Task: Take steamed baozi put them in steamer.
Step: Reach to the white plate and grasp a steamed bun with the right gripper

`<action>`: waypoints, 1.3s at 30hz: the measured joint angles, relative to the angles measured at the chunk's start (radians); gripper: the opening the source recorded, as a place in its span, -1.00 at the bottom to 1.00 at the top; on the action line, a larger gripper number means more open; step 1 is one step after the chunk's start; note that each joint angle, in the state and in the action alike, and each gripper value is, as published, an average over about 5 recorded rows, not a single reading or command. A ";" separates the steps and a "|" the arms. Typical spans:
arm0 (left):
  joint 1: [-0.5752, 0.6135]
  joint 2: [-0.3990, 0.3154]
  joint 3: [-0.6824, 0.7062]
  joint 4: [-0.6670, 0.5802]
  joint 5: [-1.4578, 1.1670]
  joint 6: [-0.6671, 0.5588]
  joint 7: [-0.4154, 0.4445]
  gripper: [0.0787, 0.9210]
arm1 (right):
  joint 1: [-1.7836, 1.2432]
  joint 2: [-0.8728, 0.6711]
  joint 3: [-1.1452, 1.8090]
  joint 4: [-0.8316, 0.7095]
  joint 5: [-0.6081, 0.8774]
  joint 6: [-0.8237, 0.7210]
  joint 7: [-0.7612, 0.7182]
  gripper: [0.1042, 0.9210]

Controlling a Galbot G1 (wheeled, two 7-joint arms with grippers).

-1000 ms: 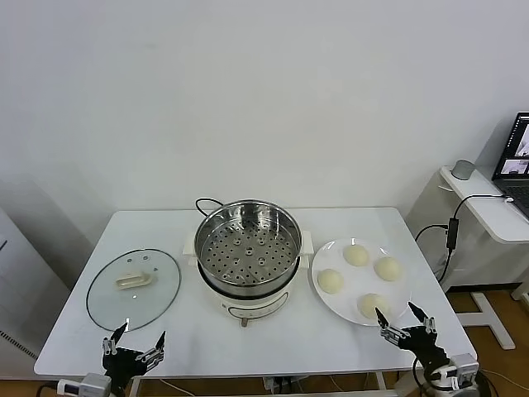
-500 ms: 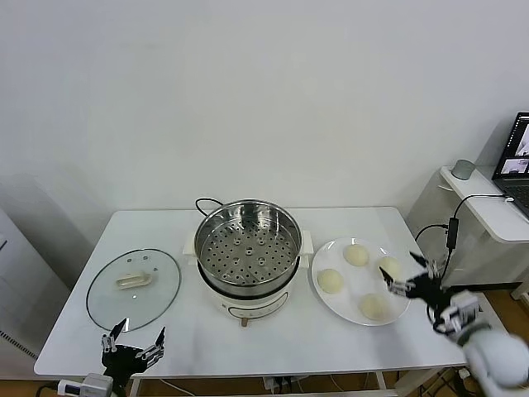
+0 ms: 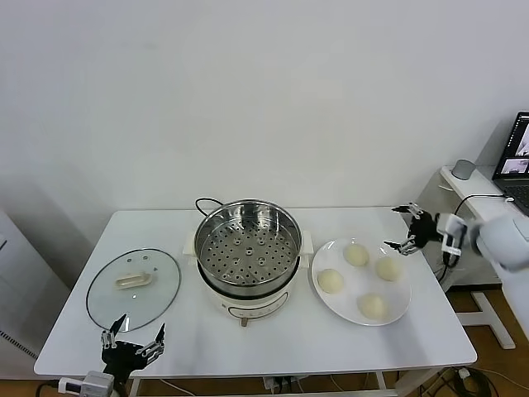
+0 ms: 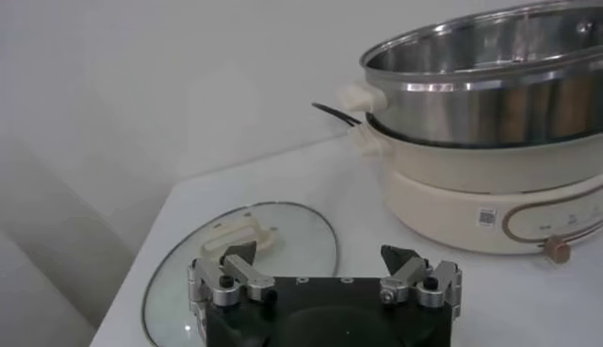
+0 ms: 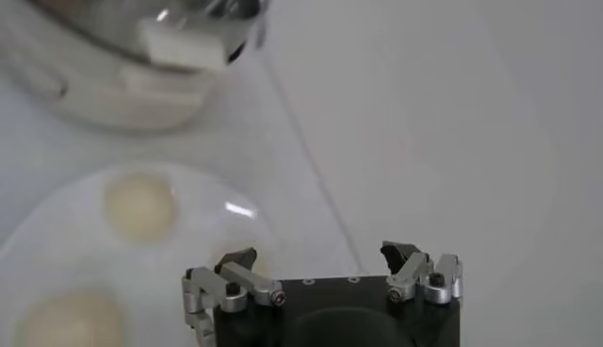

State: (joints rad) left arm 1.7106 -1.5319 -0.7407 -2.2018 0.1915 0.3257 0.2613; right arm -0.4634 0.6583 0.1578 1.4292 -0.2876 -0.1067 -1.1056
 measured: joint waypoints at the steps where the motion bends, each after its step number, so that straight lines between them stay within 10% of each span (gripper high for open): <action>1: 0.000 -0.001 -0.001 0.001 0.000 0.000 0.000 0.77 | 0.039 0.005 -0.038 -0.023 -0.020 0.006 -0.021 0.76; 39: 0.032 -0.029 -0.016 0.011 0.019 -0.017 -0.004 0.77 | 0.317 0.422 -0.285 -0.632 -0.453 0.180 -0.141 0.76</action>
State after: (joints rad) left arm 1.7430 -1.5608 -0.7567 -2.1903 0.2107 0.3083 0.2576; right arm -0.1462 1.0799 -0.1267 0.7968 -0.7405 0.0736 -1.2463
